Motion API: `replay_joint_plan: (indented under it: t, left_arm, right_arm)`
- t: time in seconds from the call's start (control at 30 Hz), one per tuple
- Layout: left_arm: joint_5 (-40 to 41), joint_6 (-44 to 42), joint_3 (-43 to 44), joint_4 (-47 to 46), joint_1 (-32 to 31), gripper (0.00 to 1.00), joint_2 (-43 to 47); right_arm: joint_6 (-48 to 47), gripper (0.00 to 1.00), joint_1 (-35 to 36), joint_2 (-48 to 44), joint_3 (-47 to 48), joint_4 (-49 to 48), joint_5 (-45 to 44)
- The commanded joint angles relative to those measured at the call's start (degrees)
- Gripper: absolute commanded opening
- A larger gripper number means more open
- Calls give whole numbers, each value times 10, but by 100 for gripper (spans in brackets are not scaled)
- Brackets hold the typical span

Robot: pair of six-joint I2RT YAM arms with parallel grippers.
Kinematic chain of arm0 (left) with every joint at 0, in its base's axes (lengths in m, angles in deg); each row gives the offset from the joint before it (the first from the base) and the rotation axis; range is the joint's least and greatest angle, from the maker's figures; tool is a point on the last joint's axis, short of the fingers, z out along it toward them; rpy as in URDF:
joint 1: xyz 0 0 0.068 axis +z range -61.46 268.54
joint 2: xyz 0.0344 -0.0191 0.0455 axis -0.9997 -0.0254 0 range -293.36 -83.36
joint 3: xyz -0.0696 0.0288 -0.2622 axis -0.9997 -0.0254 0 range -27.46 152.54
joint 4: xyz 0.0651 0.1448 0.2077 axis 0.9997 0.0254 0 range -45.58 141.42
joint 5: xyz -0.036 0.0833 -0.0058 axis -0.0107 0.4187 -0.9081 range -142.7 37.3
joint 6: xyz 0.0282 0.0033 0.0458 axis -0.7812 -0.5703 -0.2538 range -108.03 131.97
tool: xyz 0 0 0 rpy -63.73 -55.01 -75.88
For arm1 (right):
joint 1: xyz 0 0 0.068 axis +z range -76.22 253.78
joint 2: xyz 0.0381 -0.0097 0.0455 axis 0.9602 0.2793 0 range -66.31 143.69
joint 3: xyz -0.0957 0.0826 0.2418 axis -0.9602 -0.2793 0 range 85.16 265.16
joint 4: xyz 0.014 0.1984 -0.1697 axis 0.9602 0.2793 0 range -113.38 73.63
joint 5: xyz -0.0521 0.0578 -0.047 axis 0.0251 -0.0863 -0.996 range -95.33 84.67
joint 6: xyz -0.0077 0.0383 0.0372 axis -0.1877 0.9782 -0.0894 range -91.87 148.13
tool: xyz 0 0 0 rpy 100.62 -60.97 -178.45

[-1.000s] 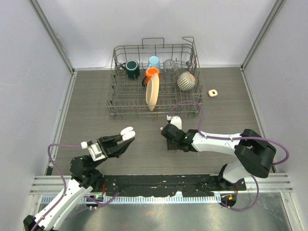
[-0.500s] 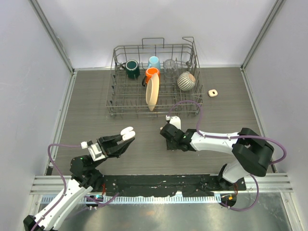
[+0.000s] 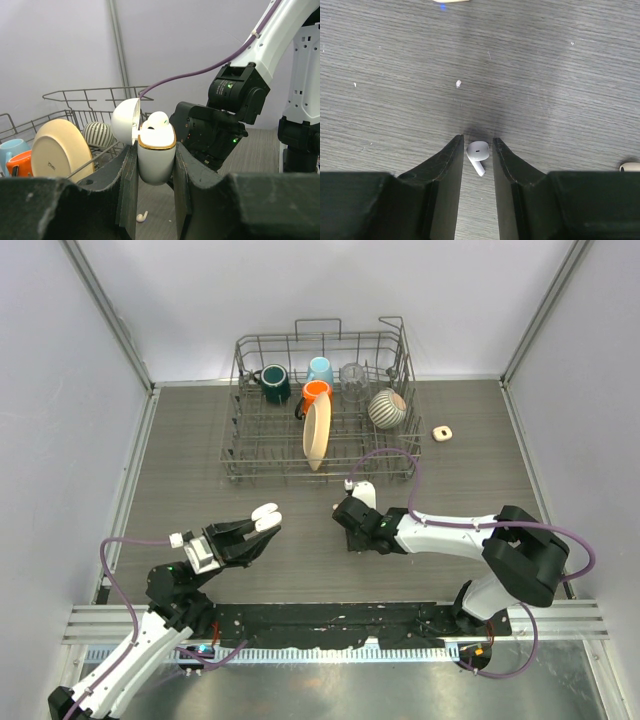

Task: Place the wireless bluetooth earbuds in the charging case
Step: Pick up the earbud from the center of the board.

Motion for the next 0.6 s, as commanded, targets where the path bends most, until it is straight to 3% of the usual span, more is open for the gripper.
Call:
replay_joint_plan:
  t: [0.0, 0.57]
  left_arm:
    - [7, -4, -15, -27, 0, 0, -5]
    - [9, -2, -28, -20, 0, 0, 6]
  right_arm:
    - [5, 34, 3, 4, 20, 0, -11]
    - [4, 37, 3, 10, 17, 0, -6]
